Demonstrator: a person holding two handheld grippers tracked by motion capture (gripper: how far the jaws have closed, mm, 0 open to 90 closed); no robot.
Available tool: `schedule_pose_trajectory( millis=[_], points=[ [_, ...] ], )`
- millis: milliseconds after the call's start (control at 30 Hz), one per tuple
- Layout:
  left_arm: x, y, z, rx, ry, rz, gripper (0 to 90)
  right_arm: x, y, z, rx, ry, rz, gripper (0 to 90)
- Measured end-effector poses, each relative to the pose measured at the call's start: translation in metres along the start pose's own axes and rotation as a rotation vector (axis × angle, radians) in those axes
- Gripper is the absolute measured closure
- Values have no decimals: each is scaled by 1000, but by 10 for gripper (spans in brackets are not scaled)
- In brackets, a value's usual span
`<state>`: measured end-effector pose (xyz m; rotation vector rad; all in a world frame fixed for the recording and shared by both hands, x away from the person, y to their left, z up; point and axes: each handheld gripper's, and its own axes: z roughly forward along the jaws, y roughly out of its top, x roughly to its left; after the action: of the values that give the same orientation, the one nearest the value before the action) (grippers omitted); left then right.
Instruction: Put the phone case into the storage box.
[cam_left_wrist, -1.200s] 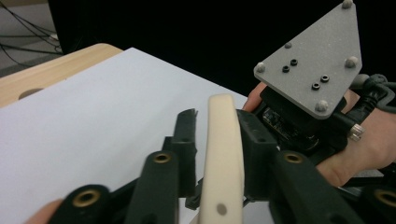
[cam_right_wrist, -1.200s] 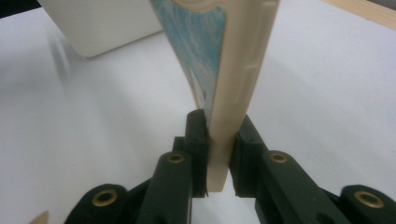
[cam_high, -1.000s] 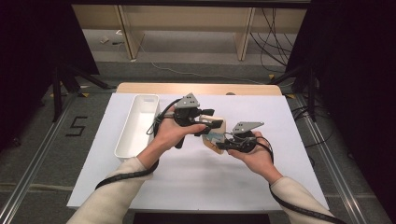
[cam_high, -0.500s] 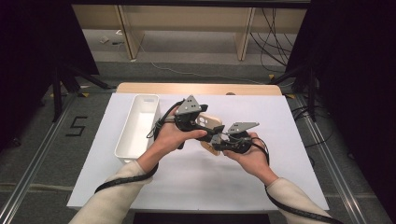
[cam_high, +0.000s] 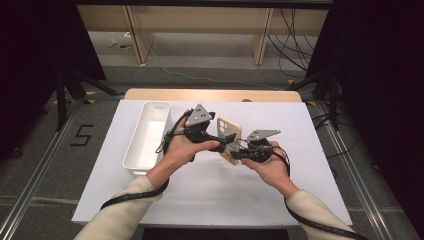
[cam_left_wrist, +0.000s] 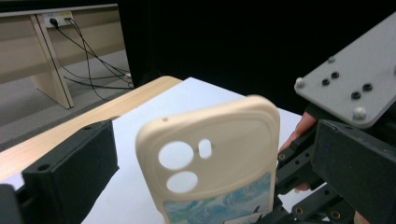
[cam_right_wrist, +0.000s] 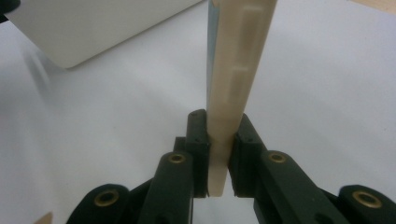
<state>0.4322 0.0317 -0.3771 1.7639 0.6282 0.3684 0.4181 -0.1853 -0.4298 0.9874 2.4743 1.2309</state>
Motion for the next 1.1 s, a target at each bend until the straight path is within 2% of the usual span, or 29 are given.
schedule_pose_trajectory(
  millis=[133, 600, 767, 967, 1100],
  points=[
    [-2, -4, 7, 5, 12, -5, 0, 1, 0, 0, 2, -3, 0, 808],
    [-7, -3, 22, 12, 53, 21, 0, 1, 0, 0, -8, -4, -3, 807],
    [-8, -6, 26, 14, 64, 4, 0, 3, 1, 0, -15, -8, -6, 807],
    [-8, -6, 26, -5, 82, -9, 57, 2, 1, 0, -19, -8, -3, 807],
    [-8, -6, 24, -7, 79, -6, 77, 3, 1, 0, -23, -8, -2, 806]
  ],
)
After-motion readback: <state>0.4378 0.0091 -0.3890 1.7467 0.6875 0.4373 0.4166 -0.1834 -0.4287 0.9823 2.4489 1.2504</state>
